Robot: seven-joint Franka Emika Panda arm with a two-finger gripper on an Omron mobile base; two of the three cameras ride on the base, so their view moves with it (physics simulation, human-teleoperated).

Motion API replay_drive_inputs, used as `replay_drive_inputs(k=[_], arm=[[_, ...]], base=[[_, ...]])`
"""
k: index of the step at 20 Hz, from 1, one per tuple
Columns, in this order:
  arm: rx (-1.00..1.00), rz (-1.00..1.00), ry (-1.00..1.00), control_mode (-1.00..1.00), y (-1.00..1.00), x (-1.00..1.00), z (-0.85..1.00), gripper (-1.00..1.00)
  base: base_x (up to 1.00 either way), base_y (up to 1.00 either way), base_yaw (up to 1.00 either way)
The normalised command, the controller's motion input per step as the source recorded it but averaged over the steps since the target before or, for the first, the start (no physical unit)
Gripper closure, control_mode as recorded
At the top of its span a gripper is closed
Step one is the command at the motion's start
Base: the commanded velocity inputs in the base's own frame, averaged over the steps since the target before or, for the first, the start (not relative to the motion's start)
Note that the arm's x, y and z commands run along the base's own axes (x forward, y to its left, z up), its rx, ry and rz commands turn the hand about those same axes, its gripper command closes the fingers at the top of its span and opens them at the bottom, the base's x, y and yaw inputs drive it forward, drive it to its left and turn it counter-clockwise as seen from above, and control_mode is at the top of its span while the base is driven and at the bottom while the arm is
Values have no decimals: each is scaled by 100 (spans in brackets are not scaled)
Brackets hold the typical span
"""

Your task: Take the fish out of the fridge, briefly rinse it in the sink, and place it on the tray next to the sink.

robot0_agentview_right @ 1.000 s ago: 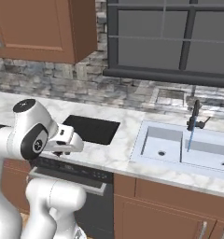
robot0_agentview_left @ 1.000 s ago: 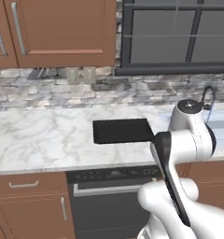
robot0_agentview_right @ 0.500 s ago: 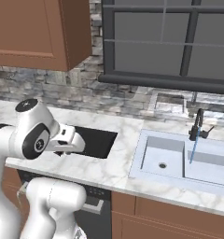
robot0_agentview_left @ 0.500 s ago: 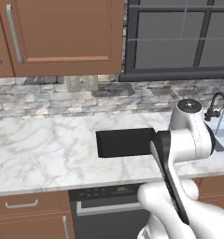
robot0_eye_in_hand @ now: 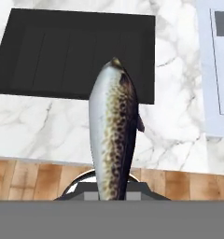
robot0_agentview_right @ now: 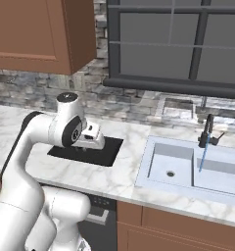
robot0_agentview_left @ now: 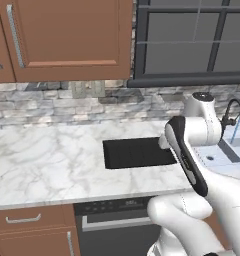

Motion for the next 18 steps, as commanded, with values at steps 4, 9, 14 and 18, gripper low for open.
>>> replay_drive_inputs(k=[4, 9, 14, 18], arm=[[10, 5, 11, -100, 11, 88, -20, 100], [3, 2, 10, -100, 29, 93, -44, 100], [-11, 0, 1, -100, 34, 45, -48, 100], [-11, 0, -8, -100, 16, 11, -52, 100]], base=[[0, 0, 0], [0, 0, 0], [0, 0, 0], [0, 0, 0]])
